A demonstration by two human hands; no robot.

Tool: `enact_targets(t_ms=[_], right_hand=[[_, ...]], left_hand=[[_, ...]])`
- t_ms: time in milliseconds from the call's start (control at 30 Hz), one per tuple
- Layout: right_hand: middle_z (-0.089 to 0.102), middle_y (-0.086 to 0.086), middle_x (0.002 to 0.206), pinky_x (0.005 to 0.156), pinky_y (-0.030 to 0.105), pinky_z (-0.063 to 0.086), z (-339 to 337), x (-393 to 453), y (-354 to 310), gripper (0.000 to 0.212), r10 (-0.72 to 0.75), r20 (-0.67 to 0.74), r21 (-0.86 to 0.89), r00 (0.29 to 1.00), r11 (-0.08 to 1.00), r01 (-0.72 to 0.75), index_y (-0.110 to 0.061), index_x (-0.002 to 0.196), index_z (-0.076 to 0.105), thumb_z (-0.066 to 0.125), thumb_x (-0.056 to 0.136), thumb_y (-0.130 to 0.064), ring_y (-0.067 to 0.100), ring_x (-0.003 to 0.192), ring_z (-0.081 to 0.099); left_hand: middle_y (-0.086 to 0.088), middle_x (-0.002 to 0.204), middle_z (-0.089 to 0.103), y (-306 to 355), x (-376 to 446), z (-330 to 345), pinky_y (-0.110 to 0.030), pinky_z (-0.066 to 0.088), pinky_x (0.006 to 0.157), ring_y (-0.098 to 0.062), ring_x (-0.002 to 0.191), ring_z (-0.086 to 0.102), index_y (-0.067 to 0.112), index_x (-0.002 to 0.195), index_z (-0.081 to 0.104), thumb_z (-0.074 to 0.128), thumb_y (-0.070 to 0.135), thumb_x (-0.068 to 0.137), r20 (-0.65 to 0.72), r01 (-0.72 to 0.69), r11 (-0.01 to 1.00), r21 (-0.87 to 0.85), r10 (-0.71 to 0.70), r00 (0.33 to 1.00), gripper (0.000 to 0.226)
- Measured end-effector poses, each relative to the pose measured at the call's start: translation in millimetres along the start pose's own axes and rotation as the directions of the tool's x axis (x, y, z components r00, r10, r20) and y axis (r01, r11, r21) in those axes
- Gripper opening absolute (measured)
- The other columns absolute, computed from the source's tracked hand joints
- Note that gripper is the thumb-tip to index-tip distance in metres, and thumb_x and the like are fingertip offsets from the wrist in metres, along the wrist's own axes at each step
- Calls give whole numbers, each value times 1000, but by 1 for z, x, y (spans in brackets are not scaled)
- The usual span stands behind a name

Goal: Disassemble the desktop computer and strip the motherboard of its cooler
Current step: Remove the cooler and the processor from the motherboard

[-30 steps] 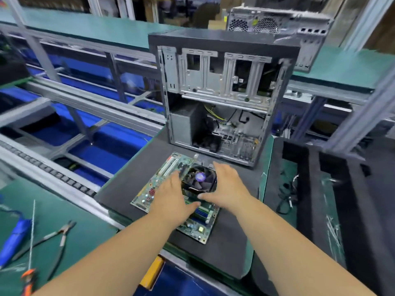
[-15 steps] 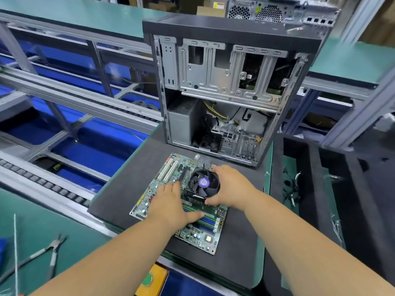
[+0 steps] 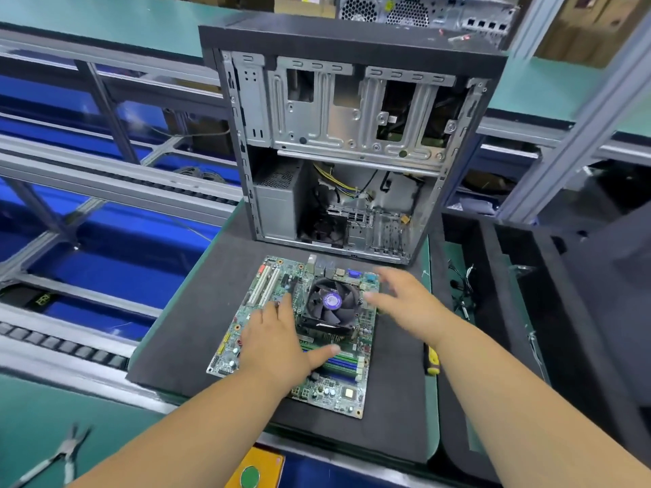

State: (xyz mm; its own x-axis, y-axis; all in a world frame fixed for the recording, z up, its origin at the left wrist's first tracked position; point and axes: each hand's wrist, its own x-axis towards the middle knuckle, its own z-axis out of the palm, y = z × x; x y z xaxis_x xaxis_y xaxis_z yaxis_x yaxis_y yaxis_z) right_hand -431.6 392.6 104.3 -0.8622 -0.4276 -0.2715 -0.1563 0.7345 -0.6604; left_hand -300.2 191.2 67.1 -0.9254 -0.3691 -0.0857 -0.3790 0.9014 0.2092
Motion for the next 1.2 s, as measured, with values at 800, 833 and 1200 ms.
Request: enact_targets(t_ms=[800,833,1200], right_hand=[[58,-10,79,52,25,35,-47,-63,29,9,107,-552,138,827,990,-37,-34,79,58,61,79,-25,6,63,53],[59,-11,79,54,24,36,-50,-66,21,12,76,-564,194,822,980,43,-35,80,61,64,80,-23,4,64,52],[62,-9,83,71,38,50,-37,-64,-38,20,-276,-417,-22,866,956,294,-27,79,56,60,90,-44,10,80,57]], left_hand=[[5,140,34,34,48,-39,-28,36,107,-17,128,42,27,148,30,84,38,57,205,-290,896,-336,370,906,106],[6,141,33,32,51,-42,-30,36,109,-17,129,41,28,149,29,84,39,57,239,-315,893,-322,398,886,108],[1,158,10,51,49,-26,-46,17,117,-26,146,6,37,142,33,60,72,71,106,-442,896,31,437,893,84]])
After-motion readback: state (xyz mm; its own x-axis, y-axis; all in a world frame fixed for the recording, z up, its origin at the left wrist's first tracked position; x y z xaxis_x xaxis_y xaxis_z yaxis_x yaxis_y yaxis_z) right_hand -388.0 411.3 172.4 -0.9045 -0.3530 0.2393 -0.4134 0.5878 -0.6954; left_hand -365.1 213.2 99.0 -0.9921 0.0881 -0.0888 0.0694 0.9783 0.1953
